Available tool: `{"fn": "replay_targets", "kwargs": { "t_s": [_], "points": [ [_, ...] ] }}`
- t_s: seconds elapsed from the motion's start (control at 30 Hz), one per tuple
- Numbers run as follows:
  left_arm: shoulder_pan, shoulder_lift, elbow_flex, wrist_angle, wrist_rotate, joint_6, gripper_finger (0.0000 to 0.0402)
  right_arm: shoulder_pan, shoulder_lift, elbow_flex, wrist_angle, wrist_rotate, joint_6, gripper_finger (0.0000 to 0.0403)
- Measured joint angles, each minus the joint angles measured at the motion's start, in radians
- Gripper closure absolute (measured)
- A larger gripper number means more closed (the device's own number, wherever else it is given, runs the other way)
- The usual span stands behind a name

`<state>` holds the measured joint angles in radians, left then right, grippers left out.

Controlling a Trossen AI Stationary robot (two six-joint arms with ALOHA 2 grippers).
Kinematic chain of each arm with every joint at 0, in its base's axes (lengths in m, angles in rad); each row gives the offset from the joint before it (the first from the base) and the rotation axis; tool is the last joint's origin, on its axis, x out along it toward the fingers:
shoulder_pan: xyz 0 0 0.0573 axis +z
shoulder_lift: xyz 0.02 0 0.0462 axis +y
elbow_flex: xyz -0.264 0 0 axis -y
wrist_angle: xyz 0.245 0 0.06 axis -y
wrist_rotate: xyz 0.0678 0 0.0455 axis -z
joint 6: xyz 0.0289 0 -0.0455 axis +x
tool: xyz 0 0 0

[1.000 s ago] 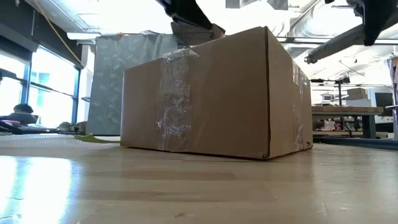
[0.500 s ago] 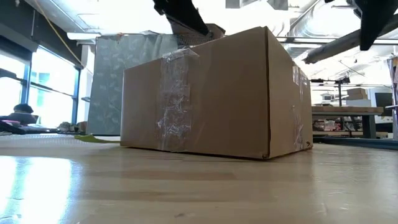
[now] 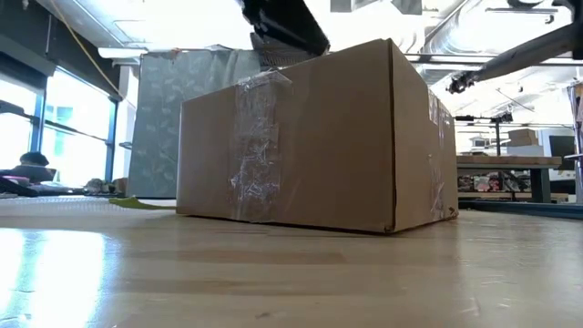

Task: Unpack boxes
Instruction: Open the cardboard box using the silver cutter

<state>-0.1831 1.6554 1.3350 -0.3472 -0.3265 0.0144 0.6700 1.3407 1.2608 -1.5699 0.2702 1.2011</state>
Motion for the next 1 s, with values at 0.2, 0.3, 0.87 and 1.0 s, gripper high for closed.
{"fn": "replay_targets", "kwargs": {
  "t_s": [0.2,0.3,0.87,1.0],
  "points": [
    [-0.023,0.0,0.0,-0.001,0.001,-0.064,0.0258,0.0,0.014,0.0,0.0,0.104,0.043,0.0298],
    [-0.037,0.0,0.0,0.0,0.009,-0.116,0.0266,-0.015,0.045,0.0,-0.001,0.152,0.032,0.0298],
    [-0.125,0.001,0.0,-0.079,0.083,-0.226,0.0287,-0.053,0.128,-0.002,0.0,0.208,-0.048,0.0298],
    [-0.137,0.001,0.0,-0.08,0.055,-0.23,0.0287,-0.052,0.04,-0.088,0.0,0.177,0.021,0.0298]
  ]
}}
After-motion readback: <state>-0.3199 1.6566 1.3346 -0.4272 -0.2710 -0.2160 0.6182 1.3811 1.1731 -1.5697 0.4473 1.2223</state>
